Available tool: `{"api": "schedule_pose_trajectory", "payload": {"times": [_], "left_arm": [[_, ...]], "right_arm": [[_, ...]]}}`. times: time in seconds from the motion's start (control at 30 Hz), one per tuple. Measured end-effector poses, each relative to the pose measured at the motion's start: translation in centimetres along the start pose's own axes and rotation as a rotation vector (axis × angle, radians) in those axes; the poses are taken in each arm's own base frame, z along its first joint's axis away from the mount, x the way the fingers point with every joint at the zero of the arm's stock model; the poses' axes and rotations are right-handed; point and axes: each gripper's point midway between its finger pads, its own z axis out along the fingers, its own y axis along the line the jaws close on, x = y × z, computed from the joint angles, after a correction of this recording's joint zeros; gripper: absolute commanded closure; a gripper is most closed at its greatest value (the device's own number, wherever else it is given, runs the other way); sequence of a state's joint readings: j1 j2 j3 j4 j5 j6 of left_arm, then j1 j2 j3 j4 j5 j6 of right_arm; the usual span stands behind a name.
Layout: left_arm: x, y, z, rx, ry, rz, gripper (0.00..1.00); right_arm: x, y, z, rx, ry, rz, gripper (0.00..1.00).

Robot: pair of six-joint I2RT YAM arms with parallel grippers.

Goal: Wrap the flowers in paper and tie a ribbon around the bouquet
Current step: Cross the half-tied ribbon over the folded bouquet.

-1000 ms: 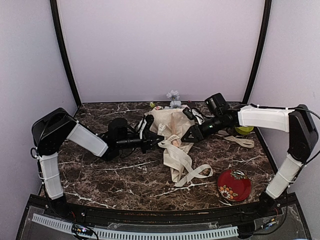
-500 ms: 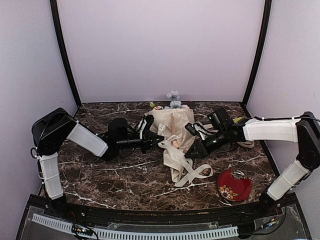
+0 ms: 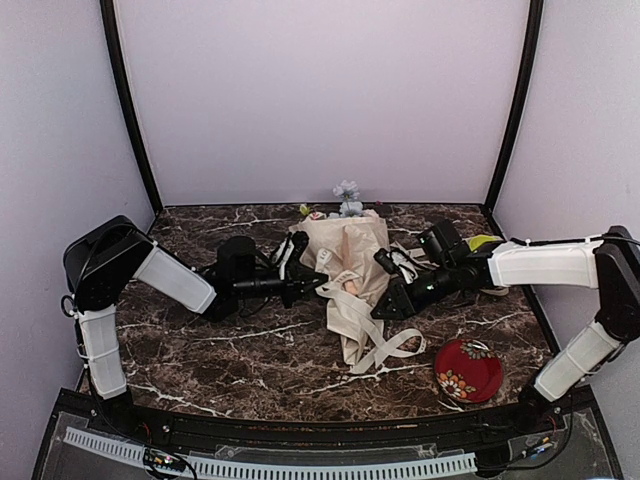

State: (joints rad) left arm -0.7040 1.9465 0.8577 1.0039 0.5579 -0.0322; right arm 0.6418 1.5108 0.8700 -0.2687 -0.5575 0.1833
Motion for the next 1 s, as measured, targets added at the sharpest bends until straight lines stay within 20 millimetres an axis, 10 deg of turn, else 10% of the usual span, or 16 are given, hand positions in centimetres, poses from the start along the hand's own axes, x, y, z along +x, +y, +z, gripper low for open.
{"api": "schedule_pose_trajectory", "payload": {"times": [0.43, 0.73, 0.9, 1.0], "left_arm": [[0.2, 0.0, 0.0, 0.0, 0.01, 0.0, 1.0], [0.3, 0.0, 0.0, 0.0, 0.013, 0.01, 1.0], [0.3, 0.0, 0.0, 0.001, 0.013, 0.013, 1.0], [0.3, 0.0, 0.0, 0.001, 0.013, 0.013, 1.0]], "right_arm": [[3.2, -1.6, 0.4, 0.061, 0.073, 0.069, 0.51], [6.8, -6.4, -2.4, 0.419, 0.198, 0.279, 0.35], [8.4, -7.4, -3.2, 0.505, 0.227, 0.372, 0.39], [9.5, -7.8, -3.2, 0.526, 0.241, 0.402, 0.58]]}}
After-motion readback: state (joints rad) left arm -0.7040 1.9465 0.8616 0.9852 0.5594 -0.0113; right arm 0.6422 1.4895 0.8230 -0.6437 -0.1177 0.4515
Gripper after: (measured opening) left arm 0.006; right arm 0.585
